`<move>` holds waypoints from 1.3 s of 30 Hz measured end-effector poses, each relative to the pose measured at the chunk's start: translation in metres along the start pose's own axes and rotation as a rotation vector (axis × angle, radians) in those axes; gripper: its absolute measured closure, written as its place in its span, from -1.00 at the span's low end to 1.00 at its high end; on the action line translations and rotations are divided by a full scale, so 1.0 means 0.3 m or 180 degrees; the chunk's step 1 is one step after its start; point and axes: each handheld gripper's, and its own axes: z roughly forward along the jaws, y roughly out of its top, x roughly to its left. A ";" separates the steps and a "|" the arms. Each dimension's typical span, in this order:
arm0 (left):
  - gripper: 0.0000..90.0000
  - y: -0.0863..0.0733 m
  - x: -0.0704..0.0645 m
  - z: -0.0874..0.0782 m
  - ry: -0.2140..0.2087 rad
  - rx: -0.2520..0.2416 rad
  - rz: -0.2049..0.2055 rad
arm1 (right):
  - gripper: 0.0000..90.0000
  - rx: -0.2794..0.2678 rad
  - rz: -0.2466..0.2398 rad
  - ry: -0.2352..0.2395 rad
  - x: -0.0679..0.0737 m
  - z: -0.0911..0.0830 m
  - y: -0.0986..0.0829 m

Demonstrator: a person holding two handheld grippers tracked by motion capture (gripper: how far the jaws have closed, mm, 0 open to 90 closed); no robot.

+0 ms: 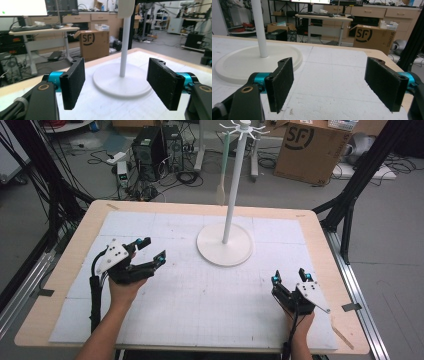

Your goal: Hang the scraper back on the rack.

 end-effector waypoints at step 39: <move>-0.34 -0.219 0.013 -0.142 0.0838 -0.0039 -0.0227 | -0.55 -0.0027 0.0030 0.0039 -0.003 -0.001 0.000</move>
